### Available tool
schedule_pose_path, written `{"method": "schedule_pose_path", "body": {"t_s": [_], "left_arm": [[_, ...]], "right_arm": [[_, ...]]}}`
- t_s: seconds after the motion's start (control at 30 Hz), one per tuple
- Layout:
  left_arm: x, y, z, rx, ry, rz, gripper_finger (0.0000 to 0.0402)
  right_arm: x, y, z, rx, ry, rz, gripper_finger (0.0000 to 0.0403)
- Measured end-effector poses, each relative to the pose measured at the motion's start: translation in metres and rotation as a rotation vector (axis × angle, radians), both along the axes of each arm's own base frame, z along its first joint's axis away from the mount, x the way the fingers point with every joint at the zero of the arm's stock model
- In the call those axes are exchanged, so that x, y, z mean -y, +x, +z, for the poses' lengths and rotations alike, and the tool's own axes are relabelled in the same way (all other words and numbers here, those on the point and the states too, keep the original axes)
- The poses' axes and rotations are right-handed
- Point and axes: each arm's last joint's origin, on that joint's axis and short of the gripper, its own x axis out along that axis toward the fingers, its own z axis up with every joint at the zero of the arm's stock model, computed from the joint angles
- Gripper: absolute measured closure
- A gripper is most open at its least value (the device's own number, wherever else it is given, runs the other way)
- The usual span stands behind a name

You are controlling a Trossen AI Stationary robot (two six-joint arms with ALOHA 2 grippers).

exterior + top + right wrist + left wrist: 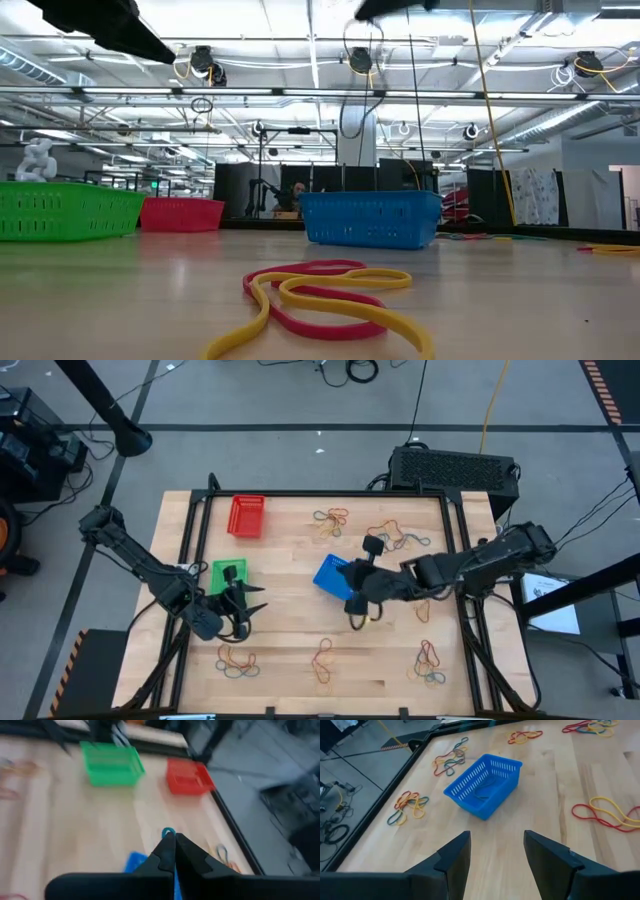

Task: Sort rubber bands into baskets
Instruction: Put the blue rubber band into the blue bin

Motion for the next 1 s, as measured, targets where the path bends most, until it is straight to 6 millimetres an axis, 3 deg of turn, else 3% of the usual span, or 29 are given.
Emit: {"method": "schedule_pose_path", "body": {"t_s": [0.4, 0.7, 1.0], "left_arm": [[0.0, 0.0, -0.001, -0.011, -0.003, -0.009, 0.021], [0.0, 0.0, -0.001, -0.011, -0.004, -0.009, 0.021], [0.0, 0.0, -0.001, -0.014, -0.001, -0.009, 0.021]], "right_arm": [[0.045, -0.004, -0.076, -0.133, 0.117, -0.193, 0.0402], [0.05, -0.016, -0.128, -0.035, 0.234, -0.211, 0.0402], [0.051, 0.005, -0.166, -0.023, 0.315, -0.155, 0.0402]]}}
